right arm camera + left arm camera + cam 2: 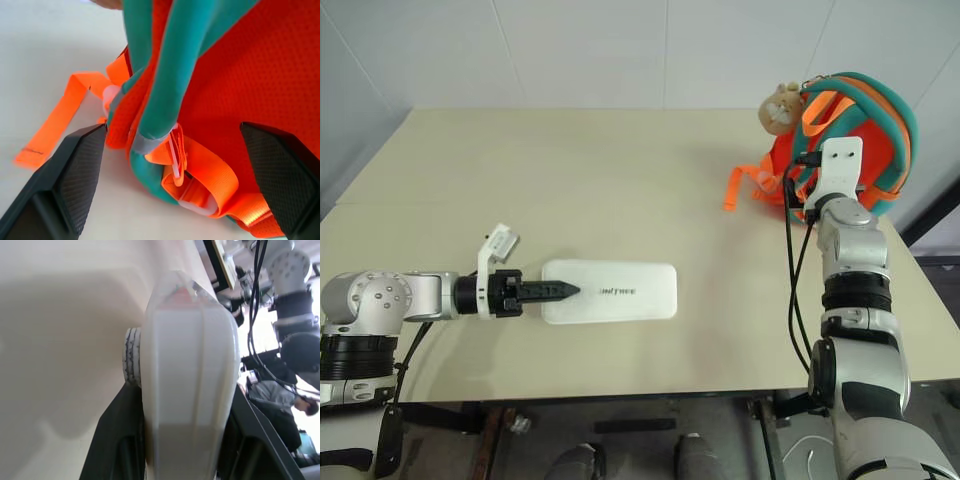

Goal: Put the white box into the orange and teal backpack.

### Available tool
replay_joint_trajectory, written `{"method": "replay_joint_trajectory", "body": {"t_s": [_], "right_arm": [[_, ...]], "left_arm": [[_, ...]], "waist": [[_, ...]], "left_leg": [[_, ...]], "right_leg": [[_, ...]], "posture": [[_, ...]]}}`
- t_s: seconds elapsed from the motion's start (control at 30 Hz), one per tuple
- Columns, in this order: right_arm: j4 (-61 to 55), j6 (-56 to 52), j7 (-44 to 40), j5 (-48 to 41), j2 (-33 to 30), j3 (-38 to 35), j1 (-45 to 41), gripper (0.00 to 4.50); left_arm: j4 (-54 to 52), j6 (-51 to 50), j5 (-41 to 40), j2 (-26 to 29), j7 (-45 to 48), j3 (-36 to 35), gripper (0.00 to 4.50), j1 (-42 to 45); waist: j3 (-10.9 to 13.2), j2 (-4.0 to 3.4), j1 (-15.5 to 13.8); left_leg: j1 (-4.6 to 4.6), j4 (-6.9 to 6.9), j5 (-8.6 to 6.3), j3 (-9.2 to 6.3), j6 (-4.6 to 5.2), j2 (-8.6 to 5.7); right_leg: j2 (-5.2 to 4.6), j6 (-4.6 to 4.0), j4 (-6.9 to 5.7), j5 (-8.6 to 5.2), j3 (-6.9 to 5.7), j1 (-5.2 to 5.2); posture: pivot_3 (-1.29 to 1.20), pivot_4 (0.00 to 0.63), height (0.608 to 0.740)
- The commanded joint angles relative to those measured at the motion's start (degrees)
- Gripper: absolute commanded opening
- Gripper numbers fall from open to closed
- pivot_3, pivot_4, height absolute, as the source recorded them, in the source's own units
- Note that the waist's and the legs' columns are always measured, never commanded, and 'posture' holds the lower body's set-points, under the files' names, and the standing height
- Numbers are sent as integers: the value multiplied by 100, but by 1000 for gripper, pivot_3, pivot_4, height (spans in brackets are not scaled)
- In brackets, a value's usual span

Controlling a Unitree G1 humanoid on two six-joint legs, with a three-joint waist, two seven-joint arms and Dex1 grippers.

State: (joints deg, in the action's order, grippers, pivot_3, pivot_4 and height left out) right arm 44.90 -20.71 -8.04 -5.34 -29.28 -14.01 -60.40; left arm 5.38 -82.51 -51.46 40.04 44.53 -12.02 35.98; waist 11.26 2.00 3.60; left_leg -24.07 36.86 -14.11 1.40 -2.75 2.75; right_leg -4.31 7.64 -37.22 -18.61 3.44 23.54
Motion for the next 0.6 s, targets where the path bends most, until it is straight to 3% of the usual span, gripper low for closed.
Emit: {"method": "replay_joint_trajectory", "body": {"t_s": [0.03, 0.27, 0.37, 0.6], "right_arm": [[654, 718, -37, -109, 37, -130, -505, 4500], [2044, 1563, -100, -202, 164, -204, -1238, 4500], [2303, 1773, -51, -171, 188, -202, -1412, 3886], [2361, 1957, -163, -148, 224, -142, -1526, 1450]], "left_arm": [[-30, -65, -273, -185, -172, -568, 1303, 144], [-195, -170, -254, -400, -531, -848, 1303, 120], [-270, -172, -279, -437, -617, -917, 1303, 67], [-334, -162, -316, -457, -805, -1136, 1303, -11]], "waist": [[2, -3, 6], [2, -3, -2], [2, -3, -1], [2, -3, 72]], "left_leg": [[0, -3, 0, 1, 0, 0], [-1, -58, 23, 5, -39, 1], [-3, -77, 26, 7, -46, 1], [-5, -81, 27, 16, -48, 3]], "right_leg": [[0, 0, 3, 0, 0, 1], [-1, 3, 30, 2, -2, 1], [-2, 3, 41, 1, -3, 5], [-3, 4, 50, 1, -2, 9]], "posture": [[0, 150, 740], [0, 150, 740], [0, 150, 740], [0, 150, 740]]}}
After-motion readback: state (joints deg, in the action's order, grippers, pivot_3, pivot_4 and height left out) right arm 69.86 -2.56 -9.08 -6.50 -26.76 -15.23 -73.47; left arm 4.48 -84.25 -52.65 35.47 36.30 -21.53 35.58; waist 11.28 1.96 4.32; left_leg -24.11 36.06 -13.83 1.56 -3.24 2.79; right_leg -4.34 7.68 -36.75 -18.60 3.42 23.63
